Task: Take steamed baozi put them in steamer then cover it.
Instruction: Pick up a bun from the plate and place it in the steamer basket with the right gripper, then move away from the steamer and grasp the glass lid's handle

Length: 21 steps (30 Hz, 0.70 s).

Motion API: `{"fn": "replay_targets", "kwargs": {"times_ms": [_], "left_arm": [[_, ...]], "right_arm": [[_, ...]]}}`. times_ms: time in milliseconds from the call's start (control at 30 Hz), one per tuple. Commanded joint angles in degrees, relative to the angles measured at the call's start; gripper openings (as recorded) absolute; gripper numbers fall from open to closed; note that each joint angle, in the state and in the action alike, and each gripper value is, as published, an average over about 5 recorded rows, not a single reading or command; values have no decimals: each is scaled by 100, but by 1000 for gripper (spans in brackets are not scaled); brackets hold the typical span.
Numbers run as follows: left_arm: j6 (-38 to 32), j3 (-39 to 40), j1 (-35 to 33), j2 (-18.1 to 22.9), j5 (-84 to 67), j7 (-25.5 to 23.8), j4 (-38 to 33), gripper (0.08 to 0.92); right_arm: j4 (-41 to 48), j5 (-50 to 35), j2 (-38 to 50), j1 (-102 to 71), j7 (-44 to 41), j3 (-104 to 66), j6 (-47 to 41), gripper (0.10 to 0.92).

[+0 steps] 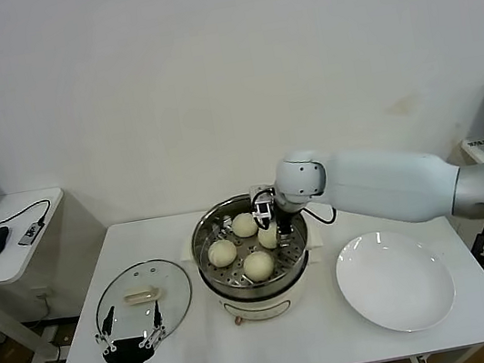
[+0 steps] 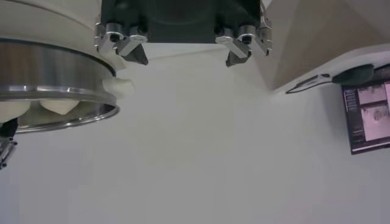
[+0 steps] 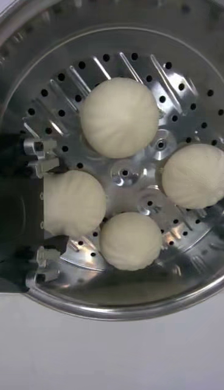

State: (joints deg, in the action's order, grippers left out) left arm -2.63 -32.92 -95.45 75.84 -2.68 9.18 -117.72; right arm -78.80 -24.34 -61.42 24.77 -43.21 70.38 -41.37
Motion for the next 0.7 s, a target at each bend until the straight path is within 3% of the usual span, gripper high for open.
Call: {"fn": "replay_targets", "kwargs": {"times_ms": [33,167,300,533,700], "left_arm": [[9,5,21,-13,0,-1,16,823],[13,4,27,-26,-7,0,22,823],[11,-6,25,-40,-36,1,38,823],[5,-12,37,-50,-111,16,90,823],[5,18,64,-17,-95,33,128,823]], "right_arm": [[-717,-45,671,254,-115,-426,-20,814],[-1380,-255,1231,186,150,-838,-12,822],[-2034,-775,1931,-309,1236,-1316,343,823],[-2738,-804,3043,-3349,3289,-3682,2055,823],[-2704,-123,2910,-5820,3772,-5760,3397,823]]}}
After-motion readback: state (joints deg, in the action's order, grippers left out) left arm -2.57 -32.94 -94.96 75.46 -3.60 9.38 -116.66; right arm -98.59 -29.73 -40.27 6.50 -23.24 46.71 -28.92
